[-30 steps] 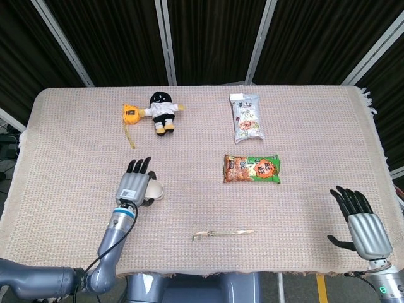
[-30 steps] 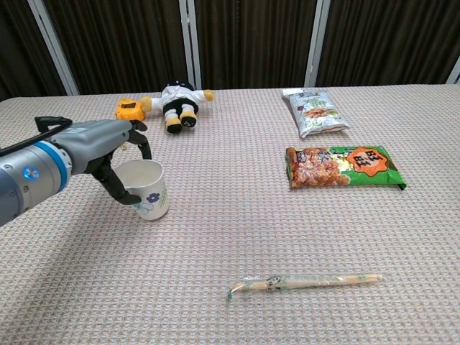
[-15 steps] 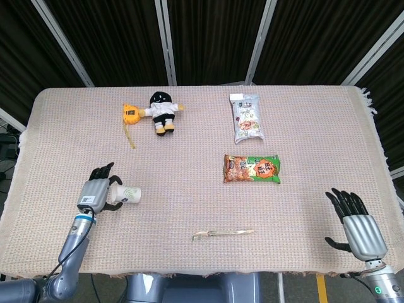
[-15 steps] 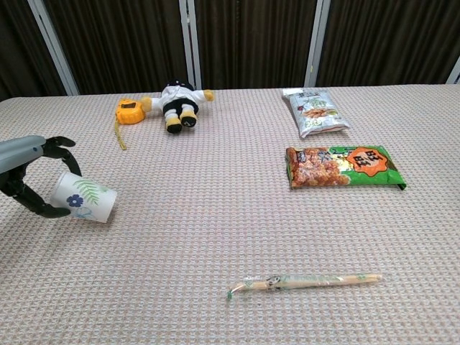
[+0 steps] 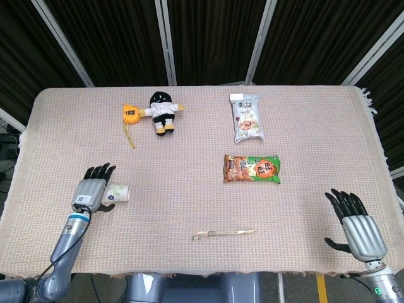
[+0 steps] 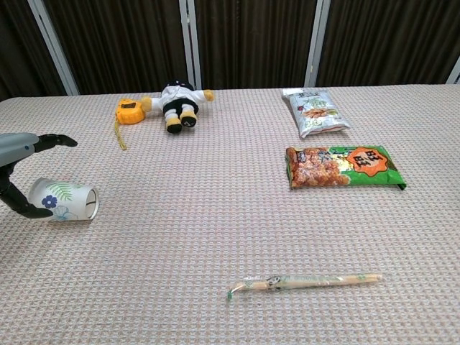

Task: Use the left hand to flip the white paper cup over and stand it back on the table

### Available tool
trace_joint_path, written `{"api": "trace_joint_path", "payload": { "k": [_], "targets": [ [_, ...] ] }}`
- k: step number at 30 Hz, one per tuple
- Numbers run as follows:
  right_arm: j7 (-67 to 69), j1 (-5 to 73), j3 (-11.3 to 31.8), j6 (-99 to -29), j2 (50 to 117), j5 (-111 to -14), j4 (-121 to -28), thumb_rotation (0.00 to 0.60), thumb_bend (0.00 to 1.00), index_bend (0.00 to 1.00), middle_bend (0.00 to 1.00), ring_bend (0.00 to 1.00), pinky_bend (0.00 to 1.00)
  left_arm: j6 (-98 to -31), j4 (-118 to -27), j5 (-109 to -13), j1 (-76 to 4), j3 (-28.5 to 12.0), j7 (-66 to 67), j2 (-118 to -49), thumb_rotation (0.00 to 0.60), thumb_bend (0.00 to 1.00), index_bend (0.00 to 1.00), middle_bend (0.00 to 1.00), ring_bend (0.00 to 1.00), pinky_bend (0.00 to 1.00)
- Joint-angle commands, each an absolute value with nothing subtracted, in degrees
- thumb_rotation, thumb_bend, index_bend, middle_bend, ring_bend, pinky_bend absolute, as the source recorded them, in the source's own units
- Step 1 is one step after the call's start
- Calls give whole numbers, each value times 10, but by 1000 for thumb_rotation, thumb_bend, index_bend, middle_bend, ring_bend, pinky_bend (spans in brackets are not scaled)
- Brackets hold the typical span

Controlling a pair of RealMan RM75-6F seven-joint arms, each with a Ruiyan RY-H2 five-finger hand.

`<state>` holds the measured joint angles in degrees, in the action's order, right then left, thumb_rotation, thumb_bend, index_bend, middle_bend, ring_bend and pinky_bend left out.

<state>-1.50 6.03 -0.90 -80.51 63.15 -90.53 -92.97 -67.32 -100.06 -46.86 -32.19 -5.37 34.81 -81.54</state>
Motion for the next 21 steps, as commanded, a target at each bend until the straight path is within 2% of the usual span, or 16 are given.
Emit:
{"api": "trace_joint_path", "payload": {
  "k": [1, 8, 21],
  "targets": [
    [-14, 60, -9, -806, 631, -907, -930, 600, 48, 31, 0, 0, 0, -690, -1009, -442, -345, -59, 408, -838, 600, 136, 112, 0, 0, 0],
    [-9, 60, -10, -809, 629, -910, -930, 600, 49, 29, 0, 0, 0, -733, -1001, -390, -381, -58, 527, -889, 600, 133, 192, 0, 0, 0],
    [-8, 59, -9, -810, 629, -909, -930, 600, 50, 29, 0, 0, 0, -773, -953, -397, -388, -39, 584, -937, 600, 135, 267, 0, 0, 0]
  ]
}}
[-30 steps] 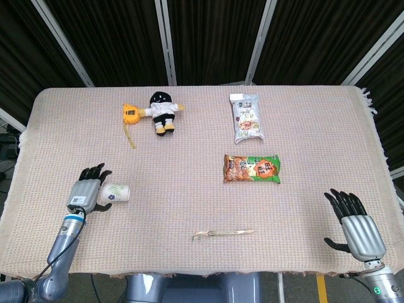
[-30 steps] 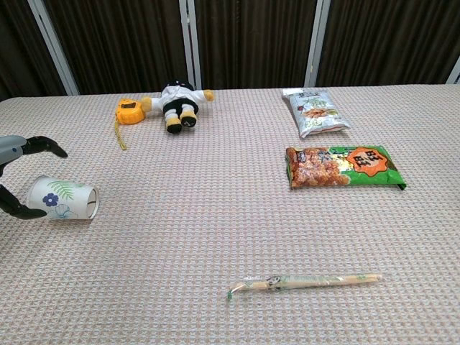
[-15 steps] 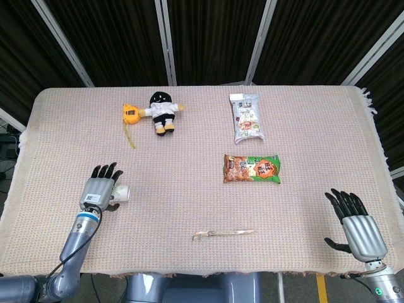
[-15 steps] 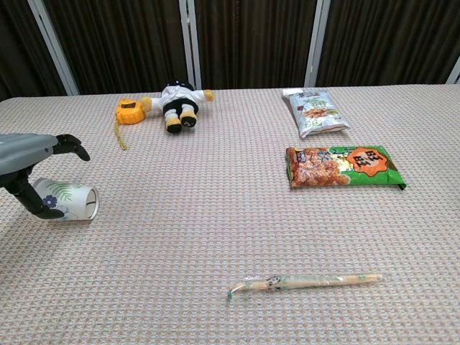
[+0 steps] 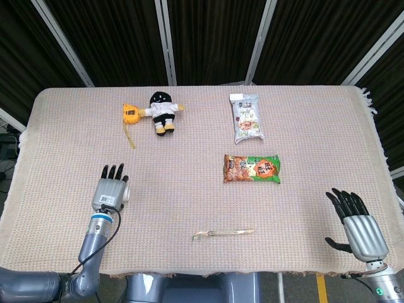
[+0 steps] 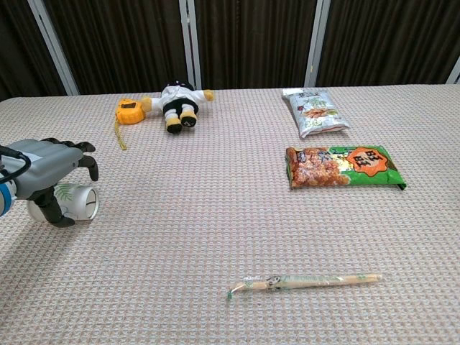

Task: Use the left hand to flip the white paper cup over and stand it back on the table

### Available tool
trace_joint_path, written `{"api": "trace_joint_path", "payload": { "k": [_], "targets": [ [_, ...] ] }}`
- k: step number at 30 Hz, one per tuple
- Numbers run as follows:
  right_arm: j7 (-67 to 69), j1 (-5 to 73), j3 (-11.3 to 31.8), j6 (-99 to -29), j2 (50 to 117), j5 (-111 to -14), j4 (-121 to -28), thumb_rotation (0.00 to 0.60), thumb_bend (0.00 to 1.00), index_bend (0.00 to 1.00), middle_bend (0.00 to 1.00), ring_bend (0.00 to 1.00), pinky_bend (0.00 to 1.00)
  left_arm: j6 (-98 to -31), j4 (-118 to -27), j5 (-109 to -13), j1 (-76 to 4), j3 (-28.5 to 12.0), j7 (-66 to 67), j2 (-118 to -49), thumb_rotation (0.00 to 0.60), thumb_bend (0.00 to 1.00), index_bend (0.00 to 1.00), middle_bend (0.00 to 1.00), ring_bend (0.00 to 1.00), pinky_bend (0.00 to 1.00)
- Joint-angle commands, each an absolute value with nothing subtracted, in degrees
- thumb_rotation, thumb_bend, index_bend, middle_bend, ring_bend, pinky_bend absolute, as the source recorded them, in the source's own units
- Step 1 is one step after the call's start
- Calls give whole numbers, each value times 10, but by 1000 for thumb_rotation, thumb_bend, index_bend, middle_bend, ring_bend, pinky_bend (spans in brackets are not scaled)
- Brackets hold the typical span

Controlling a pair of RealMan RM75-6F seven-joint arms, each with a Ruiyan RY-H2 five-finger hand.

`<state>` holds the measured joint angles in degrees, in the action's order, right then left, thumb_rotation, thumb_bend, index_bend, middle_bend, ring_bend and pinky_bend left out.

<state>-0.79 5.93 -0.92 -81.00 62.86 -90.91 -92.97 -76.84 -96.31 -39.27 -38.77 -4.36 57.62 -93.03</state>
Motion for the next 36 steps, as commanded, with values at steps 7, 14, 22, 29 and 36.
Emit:
{"api": "trace_joint_path", "payload": {
  "k": [7, 14, 22, 29, 36],
  "targets": [
    [-8, 60, -10, -809, 629, -909, -929, 600, 48, 66, 0, 0, 0, -772, -928, -410, -383, -43, 566, -960, 600, 138, 418, 0, 0, 0],
    [-11, 60, -8, -807, 630, -905, -929, 600, 48, 44, 0, 0, 0, -771, -938, -477, -365, -65, 453, -966, 600, 136, 431, 0, 0, 0],
    [-12, 59, -8, -808, 629, -904, -932, 600, 48, 72, 0, 0, 0, -749, -923, -594, -332, -85, 221, -982, 600, 137, 426, 0, 0, 0],
    [-13, 59, -9, -807, 628, -904, -933, 600, 50, 70, 0, 0, 0, -700, -847, -668, -311, -68, 30, -1012, 600, 139, 426, 0, 0, 0],
    [-16, 60, -9, -803, 629, -902, -932, 600, 49, 0, 0, 0, 0, -680, -782, -707, -300, -52, -42, -1029, 600, 139, 425, 0, 0, 0]
  ]
}}
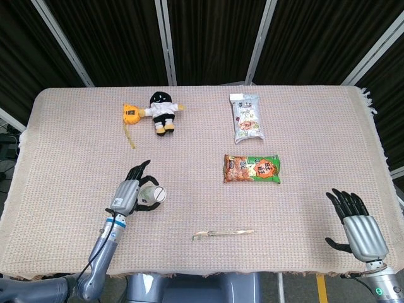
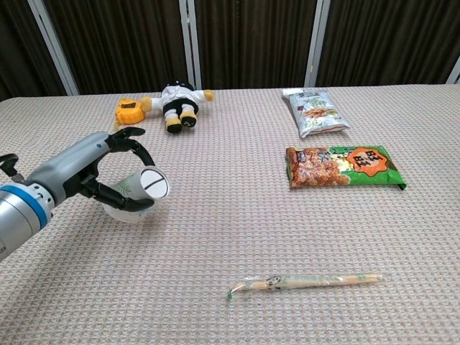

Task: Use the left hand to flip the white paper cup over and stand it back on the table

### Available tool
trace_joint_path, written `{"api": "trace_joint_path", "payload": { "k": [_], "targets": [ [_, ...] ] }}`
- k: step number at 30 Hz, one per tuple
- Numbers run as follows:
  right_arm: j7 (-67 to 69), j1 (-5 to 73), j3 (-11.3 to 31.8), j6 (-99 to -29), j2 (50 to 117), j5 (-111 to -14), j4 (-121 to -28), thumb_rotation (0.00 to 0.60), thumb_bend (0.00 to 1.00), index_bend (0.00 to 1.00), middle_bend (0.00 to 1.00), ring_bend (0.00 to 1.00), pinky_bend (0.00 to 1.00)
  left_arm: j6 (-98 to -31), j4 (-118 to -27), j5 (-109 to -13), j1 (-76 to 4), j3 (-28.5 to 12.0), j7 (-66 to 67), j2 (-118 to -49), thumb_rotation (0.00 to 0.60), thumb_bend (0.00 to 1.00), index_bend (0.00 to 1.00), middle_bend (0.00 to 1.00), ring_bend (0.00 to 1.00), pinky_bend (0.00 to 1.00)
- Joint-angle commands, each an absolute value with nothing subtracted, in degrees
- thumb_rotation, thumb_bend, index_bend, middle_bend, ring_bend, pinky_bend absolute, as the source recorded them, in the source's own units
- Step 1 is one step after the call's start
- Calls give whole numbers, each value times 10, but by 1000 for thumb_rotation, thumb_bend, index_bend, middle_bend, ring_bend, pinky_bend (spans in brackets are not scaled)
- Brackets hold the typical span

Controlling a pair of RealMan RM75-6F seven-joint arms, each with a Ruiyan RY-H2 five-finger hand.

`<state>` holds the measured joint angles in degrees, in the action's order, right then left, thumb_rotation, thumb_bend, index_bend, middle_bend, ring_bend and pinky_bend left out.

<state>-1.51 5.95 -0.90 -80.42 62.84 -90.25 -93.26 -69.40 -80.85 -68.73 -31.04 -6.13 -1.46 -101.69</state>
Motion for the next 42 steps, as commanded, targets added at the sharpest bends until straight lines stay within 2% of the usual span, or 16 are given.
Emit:
{"api": "trace_joint_path", "payload": {
  "k": [1, 12, 17, 22, 24, 27, 31, 35, 39, 42],
  "targets": [
    [-17, 60, -9, -802, 629, -901, -932, 600, 49, 0, 0, 0, 0, -679, -777, -712, -299, -51, -48, -1029, 600, 139, 426, 0, 0, 0],
    [-28, 59, -11, -806, 632, -907, -934, 600, 50, 0, 0, 0, 0, -699, -767, -751, -269, -37, -90, -1002, 600, 138, 391, 0, 0, 0],
    [-36, 60, -13, -801, 635, -906, -934, 600, 50, 0, 0, 0, 0, -707, -767, -764, -253, -32, -107, -978, 600, 138, 295, 0, 0, 0],
    [-44, 60, -15, -801, 638, -910, -935, 600, 50, 0, 0, 0, 0, -692, -764, -762, -246, -26, -101, -961, 600, 138, 41, 0, 0, 0],
    [-46, 59, -15, -802, 638, -911, -935, 600, 50, 0, 0, 0, 0, -683, -766, -758, -244, -25, -98, -954, 600, 138, 0, 0, 0, 0],
    [-46, 60, -14, -800, 639, -907, -934, 600, 49, 0, 0, 0, 0, -688, -771, -761, -238, -27, -100, -945, 600, 137, 0, 0, 0, 0],
    [-46, 61, -12, -797, 640, -901, -930, 600, 49, 0, 0, 0, 0, -729, -782, -787, -222, -25, -90, -922, 600, 135, 0, 0, 0, 0],
    [-46, 61, -7, -801, 644, -897, -925, 600, 49, 0, 0, 0, 0, -798, -805, -821, -192, -11, -10, -879, 600, 115, 0, 0, 0, 0],
    [-44, 58, 2, -813, 651, -893, -919, 600, 48, 7, 0, 0, 0, -869, -827, -839, -154, 0, 75, -843, 600, 49, 0, 0, 0, 0],
    [-45, 56, 7, -822, 655, -890, -912, 600, 48, 0, 0, 0, 0, -906, -844, -836, -125, 6, 129, -820, 600, 45, 0, 0, 0, 0]
  ]
}}
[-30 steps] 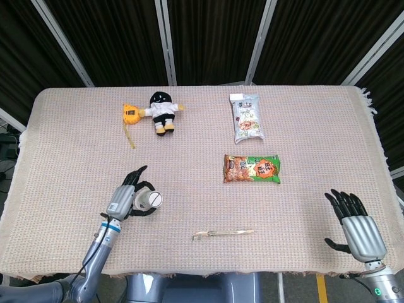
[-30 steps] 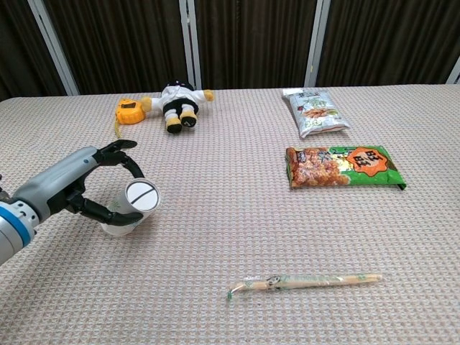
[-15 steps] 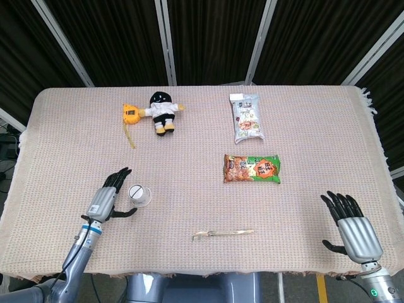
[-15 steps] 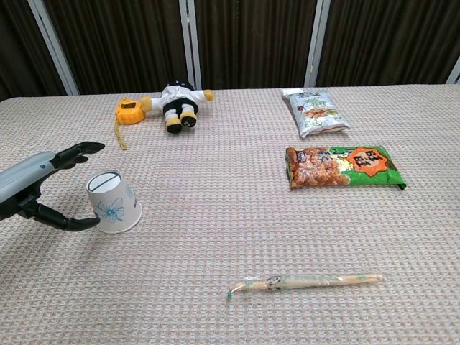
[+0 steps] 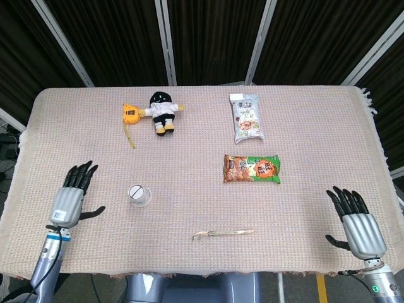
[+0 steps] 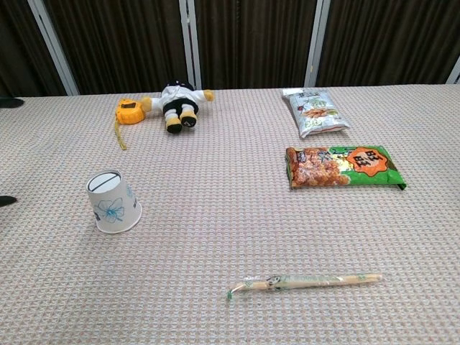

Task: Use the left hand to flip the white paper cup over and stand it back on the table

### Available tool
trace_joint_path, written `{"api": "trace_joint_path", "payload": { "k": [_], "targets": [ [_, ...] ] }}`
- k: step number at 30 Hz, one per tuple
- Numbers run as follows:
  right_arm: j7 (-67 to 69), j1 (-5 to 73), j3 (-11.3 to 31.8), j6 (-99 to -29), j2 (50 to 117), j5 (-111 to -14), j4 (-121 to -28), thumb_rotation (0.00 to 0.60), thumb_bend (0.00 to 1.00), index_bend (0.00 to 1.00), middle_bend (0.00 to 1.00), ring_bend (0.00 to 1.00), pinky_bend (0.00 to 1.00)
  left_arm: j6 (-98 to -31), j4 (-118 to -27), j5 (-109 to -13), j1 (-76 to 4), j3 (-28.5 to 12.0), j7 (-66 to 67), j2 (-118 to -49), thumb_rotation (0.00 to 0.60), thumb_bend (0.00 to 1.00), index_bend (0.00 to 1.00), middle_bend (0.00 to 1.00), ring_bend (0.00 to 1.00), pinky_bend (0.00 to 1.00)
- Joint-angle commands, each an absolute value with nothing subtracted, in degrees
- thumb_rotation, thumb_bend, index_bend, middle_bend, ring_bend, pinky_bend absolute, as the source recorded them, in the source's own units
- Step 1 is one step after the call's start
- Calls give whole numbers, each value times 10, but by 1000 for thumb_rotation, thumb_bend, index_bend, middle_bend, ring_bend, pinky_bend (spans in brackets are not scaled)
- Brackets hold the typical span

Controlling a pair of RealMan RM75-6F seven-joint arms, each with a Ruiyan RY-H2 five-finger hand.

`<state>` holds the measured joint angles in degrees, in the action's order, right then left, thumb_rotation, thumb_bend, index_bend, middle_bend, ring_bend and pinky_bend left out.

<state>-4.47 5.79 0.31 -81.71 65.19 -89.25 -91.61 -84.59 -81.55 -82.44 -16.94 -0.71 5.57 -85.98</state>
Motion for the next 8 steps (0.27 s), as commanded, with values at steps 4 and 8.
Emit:
{"api": "trace_joint_path", "payload": {
  "k": [4, 8],
  "targets": [
    [-45, 54, 13, -831, 660, -885, -906, 600, 48, 0, 0, 0, 0, -931, -855, -832, -100, 12, 163, -803, 600, 44, 0, 0, 0, 0],
    [-46, 52, 20, -844, 667, -884, -899, 600, 49, 0, 0, 0, 0, -949, -876, -834, -74, 24, 167, -777, 600, 44, 0, 0, 0, 0]
  ]
}}
